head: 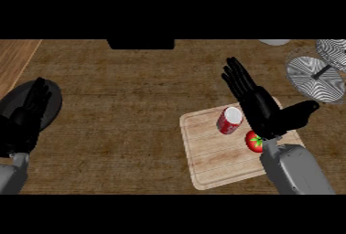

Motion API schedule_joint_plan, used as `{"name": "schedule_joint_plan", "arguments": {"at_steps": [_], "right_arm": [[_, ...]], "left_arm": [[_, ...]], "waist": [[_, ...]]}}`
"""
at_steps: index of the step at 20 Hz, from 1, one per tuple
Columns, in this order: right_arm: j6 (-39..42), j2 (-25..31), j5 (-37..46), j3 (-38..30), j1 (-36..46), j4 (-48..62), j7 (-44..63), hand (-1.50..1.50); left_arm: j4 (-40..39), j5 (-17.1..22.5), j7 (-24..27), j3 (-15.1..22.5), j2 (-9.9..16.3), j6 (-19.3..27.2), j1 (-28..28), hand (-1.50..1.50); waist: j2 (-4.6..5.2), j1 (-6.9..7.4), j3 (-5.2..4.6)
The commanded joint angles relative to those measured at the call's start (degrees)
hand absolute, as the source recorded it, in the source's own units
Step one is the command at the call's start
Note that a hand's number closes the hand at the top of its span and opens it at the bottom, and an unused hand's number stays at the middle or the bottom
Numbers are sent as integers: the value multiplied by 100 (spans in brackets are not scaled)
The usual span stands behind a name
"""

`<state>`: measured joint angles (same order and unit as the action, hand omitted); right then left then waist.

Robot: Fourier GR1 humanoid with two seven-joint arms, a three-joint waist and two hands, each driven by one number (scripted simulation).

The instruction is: Pick the tomato from the cutting board and place it in the tiered basket

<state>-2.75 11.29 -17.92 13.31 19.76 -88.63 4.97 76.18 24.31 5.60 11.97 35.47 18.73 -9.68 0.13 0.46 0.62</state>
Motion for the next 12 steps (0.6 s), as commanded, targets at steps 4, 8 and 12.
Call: {"name": "schedule_joint_plan", "arguments": {"at_steps": [4, 8, 12], "right_arm": [[869, -403, -1709, -1093, -1574, 414, -1214, 150], [1314, -1040, -2514, -1886, -1898, 386, -2450, 150], [24, -565, -451, -1728, -2648, 1032, -3019, -150]], "left_arm": [[-232, 105, -406, 26, 78, -173, 518, 0], [-418, 267, -378, 176, -37, -488, 1054, 0], [-416, 226, -511, 212, 69, -627, 1023, 0]], "waist": [[43, -152, -11], [10, -263, 5], [17, -128, -71]]}}
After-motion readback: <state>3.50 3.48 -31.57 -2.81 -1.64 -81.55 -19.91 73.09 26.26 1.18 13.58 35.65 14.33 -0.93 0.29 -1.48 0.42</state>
